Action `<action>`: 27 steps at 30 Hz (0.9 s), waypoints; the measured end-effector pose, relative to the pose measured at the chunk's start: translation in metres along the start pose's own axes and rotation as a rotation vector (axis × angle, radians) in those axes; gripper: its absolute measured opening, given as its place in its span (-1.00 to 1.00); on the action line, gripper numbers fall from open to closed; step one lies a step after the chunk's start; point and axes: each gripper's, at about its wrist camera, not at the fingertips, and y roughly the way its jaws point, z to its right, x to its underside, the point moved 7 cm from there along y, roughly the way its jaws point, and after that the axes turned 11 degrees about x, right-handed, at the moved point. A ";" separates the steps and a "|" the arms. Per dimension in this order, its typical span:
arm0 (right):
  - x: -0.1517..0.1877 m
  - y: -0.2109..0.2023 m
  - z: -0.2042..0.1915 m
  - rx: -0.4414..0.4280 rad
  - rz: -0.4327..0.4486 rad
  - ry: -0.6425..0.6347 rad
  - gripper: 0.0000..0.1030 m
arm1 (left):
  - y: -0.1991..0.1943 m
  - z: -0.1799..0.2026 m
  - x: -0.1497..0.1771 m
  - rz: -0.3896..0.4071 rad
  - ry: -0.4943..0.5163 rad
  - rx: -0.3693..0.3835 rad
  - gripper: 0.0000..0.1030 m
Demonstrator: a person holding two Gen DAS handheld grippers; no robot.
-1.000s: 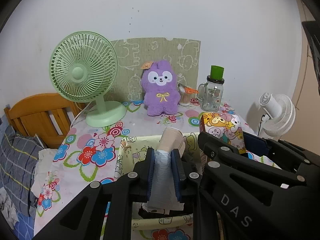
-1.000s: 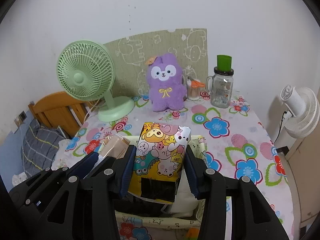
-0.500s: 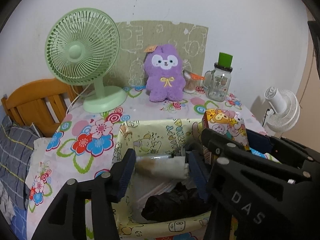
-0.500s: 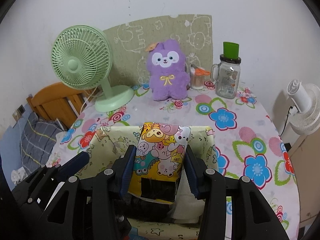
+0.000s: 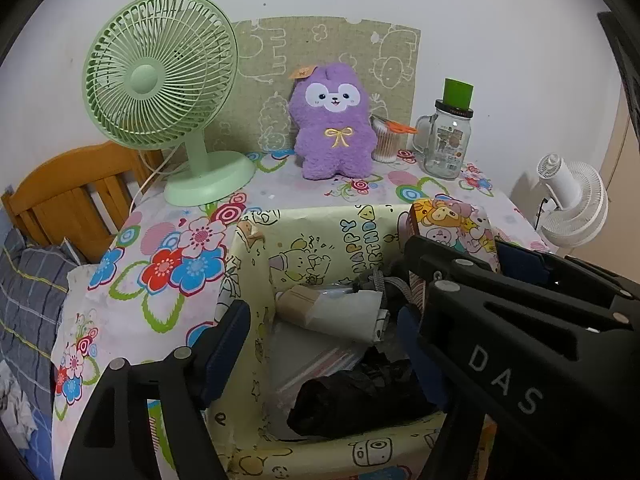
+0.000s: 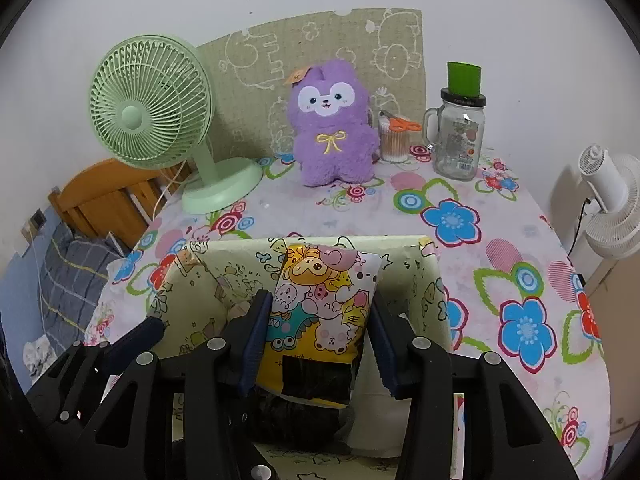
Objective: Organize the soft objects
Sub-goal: 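Lower the white cloth into the box with the left tool while the right tool releases the cartoon pack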
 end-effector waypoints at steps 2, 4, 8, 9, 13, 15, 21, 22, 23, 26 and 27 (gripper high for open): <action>0.000 0.002 0.000 0.003 -0.001 0.000 -0.01 | 0.000 0.000 0.001 0.003 0.006 -0.006 0.59; 0.002 0.004 0.000 0.005 -0.010 0.001 0.00 | 0.001 0.001 0.001 0.004 0.011 -0.007 0.63; 0.004 0.007 0.002 -0.001 -0.027 0.002 0.05 | 0.002 0.004 0.002 0.000 0.016 -0.003 0.72; 0.005 0.008 0.002 -0.004 -0.029 0.003 0.12 | 0.002 0.004 0.002 -0.001 0.015 -0.001 0.73; 0.004 0.002 0.003 0.003 -0.015 0.008 0.24 | 0.000 0.005 0.002 -0.003 0.010 0.008 0.76; 0.003 -0.003 0.004 0.002 -0.008 0.005 0.28 | -0.002 0.006 0.003 -0.001 0.008 0.010 0.78; 0.003 -0.017 0.009 0.014 0.013 0.007 0.42 | -0.011 0.009 0.003 0.009 -0.007 0.014 0.87; 0.003 -0.019 0.010 0.014 0.015 0.009 0.44 | -0.013 0.009 0.003 0.010 -0.011 0.014 0.90; 0.004 -0.021 0.010 0.015 0.017 0.009 0.45 | -0.015 0.009 0.003 0.012 -0.017 0.013 0.93; 0.005 -0.029 0.012 0.023 0.029 0.007 0.53 | -0.021 0.011 0.003 0.019 -0.028 0.014 0.97; 0.005 -0.033 0.012 0.029 0.039 0.005 0.55 | -0.023 0.011 0.004 0.022 -0.028 0.012 0.98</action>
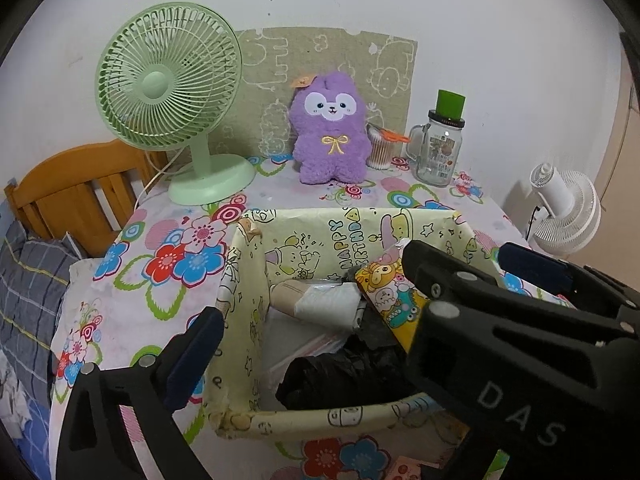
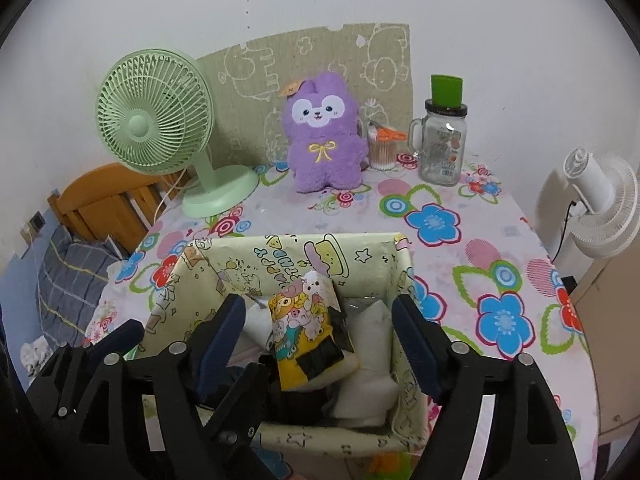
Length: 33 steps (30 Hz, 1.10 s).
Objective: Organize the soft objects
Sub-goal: 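Lower the white cloth into the box with the left tool while the right tool releases the cartoon pack, then withdraw both open tools from the box back over the table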
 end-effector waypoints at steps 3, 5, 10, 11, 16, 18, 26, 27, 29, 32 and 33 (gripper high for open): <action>0.000 -0.007 0.003 0.012 0.016 -0.003 0.61 | -0.007 0.004 0.000 0.009 0.003 -0.001 0.99; 0.001 -0.014 0.004 0.012 0.025 -0.002 0.62 | -0.012 0.006 0.001 0.014 0.004 0.000 0.99; 0.004 -0.025 0.007 0.014 0.040 -0.005 0.67 | -0.021 0.011 0.003 0.020 0.003 -0.001 0.99; 0.005 -0.028 0.008 0.017 0.044 -0.006 0.67 | -0.022 0.011 0.003 0.016 0.001 -0.006 0.99; 0.008 -0.042 0.010 0.029 0.068 -0.019 0.68 | -0.030 0.012 0.007 0.011 -0.021 -0.001 0.99; 0.009 -0.047 0.010 0.029 0.075 -0.021 0.68 | -0.034 0.013 0.008 0.019 -0.022 0.000 0.99; 0.013 -0.069 0.014 0.025 0.106 -0.023 0.68 | -0.056 0.022 0.010 0.054 -0.010 0.011 0.99; 0.014 -0.073 0.014 0.027 0.113 -0.026 0.68 | -0.058 0.023 0.011 0.057 -0.009 0.011 0.99; 0.015 -0.078 0.015 0.031 0.125 -0.032 0.68 | -0.062 0.025 0.012 0.063 -0.005 0.014 0.99; 0.017 -0.085 0.018 0.037 0.136 -0.034 0.68 | -0.067 0.027 0.014 0.068 -0.002 0.018 0.99; 0.018 -0.088 0.018 0.037 0.139 -0.034 0.68 | -0.069 0.028 0.015 0.070 -0.001 0.019 0.99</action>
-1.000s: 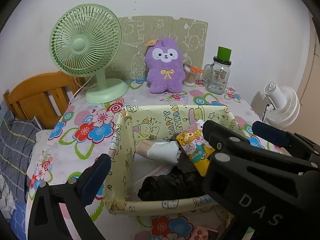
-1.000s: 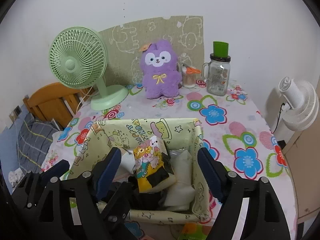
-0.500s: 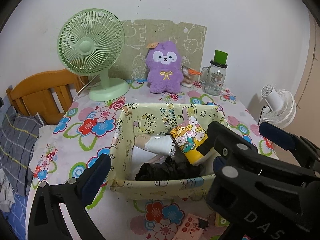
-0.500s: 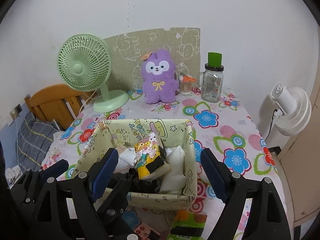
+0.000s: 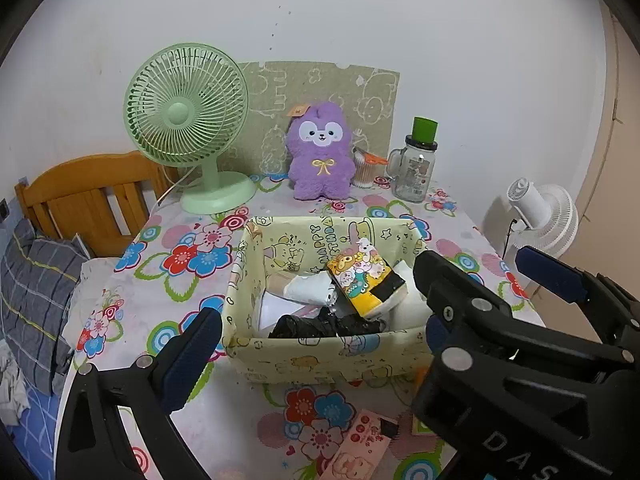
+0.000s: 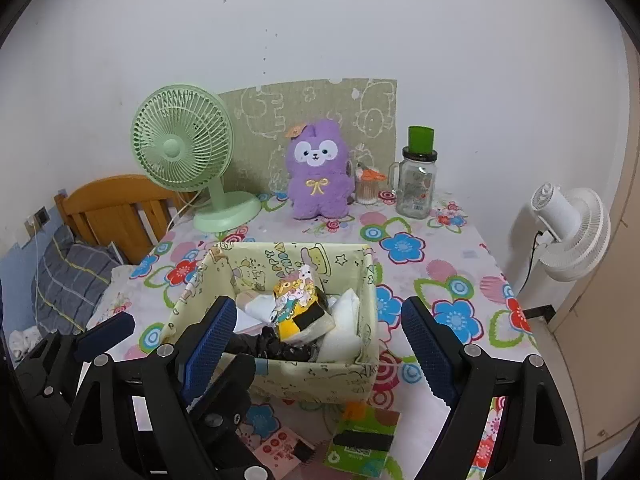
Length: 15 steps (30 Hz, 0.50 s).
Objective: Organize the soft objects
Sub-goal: 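Withdraw both open tools from the box back over the table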
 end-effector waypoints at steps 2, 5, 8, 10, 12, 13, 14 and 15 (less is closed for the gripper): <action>0.000 -0.004 0.001 0.002 0.006 -0.001 0.68 | -0.004 0.001 0.001 0.006 0.000 0.000 0.99; 0.002 -0.012 0.002 0.003 0.017 -0.003 0.71 | -0.012 0.002 0.002 0.018 0.005 -0.004 0.99; 0.002 -0.021 0.002 0.009 0.034 -0.007 0.80 | -0.020 0.004 0.004 0.031 0.015 0.001 0.99; 0.003 -0.029 0.002 0.012 0.045 -0.009 0.81 | -0.027 0.005 0.005 0.037 0.022 0.010 0.99; 0.004 -0.037 0.002 0.010 0.054 -0.009 0.81 | -0.036 0.006 0.006 0.048 0.031 0.005 0.99; 0.005 -0.041 0.001 0.008 0.060 -0.008 0.82 | -0.039 0.007 0.006 0.054 0.035 0.003 0.99; 0.006 -0.044 0.001 0.006 0.065 -0.008 0.82 | -0.043 0.007 0.007 0.060 0.040 0.001 0.99; 0.006 -0.046 0.000 0.007 0.067 -0.010 0.82 | -0.045 0.007 0.007 0.063 0.043 -0.002 0.99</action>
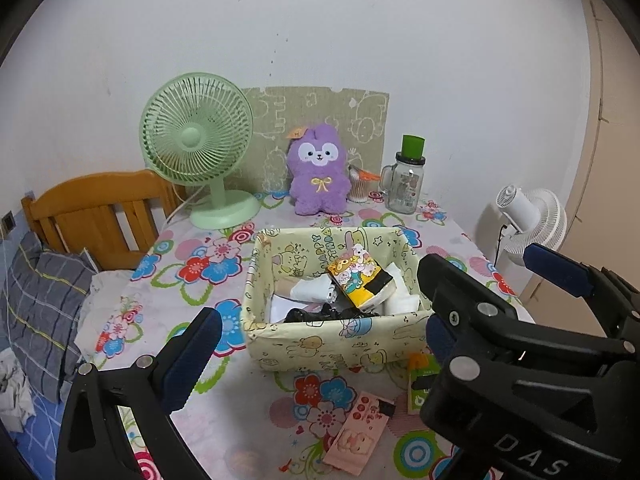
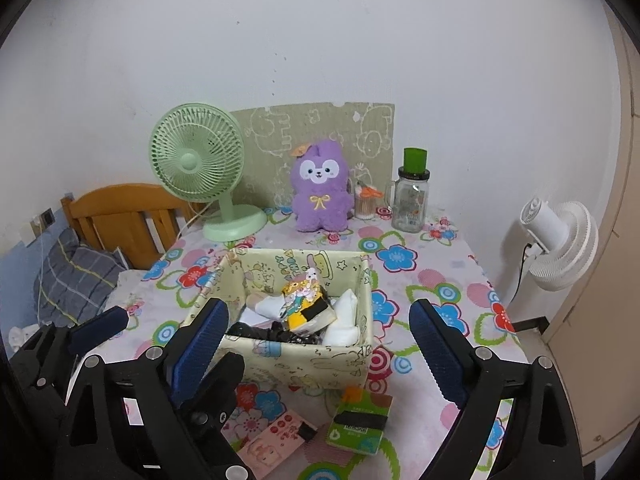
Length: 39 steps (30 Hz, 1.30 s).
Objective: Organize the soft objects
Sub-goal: 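Withdraw both open tools from the box back over the table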
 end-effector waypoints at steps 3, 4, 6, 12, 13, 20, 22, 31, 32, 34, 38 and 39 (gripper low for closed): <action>0.001 -0.009 -0.001 0.002 0.010 -0.005 0.82 | -0.008 0.000 0.002 0.010 0.004 -0.004 0.99; 0.002 -0.012 -0.001 0.002 0.015 -0.007 0.83 | -0.011 0.000 0.003 0.015 0.003 -0.004 0.99; 0.003 -0.019 -0.002 0.003 0.025 -0.009 0.83 | -0.016 0.000 0.004 0.021 0.002 -0.002 0.99; 0.012 -0.035 -0.001 -0.004 0.036 -0.006 0.83 | -0.027 0.004 0.011 0.032 0.007 0.003 0.99; 0.013 -0.036 0.000 -0.005 0.037 -0.006 0.83 | -0.028 0.005 0.013 0.032 0.007 0.004 0.99; 0.022 -0.046 0.000 -0.013 0.052 -0.006 0.83 | -0.036 0.011 0.022 0.042 0.006 0.016 0.99; 0.025 -0.047 0.001 -0.017 0.050 -0.003 0.83 | -0.037 0.013 0.025 0.041 0.007 0.019 0.99; 0.039 -0.046 0.004 -0.017 0.039 -0.009 0.84 | -0.031 0.023 0.040 0.029 0.011 0.051 0.99; 0.041 -0.045 0.004 -0.014 0.035 -0.012 0.84 | -0.031 0.024 0.041 0.027 0.011 0.055 0.99; 0.045 -0.045 0.004 -0.010 0.032 -0.016 0.84 | -0.029 0.027 0.044 0.025 0.013 0.066 0.99; 0.051 -0.042 0.006 -0.010 0.022 -0.016 0.84 | -0.024 0.033 0.050 0.017 0.020 0.080 0.99; 0.053 -0.041 0.006 -0.012 0.020 -0.015 0.84 | -0.023 0.034 0.052 0.016 0.021 0.082 0.99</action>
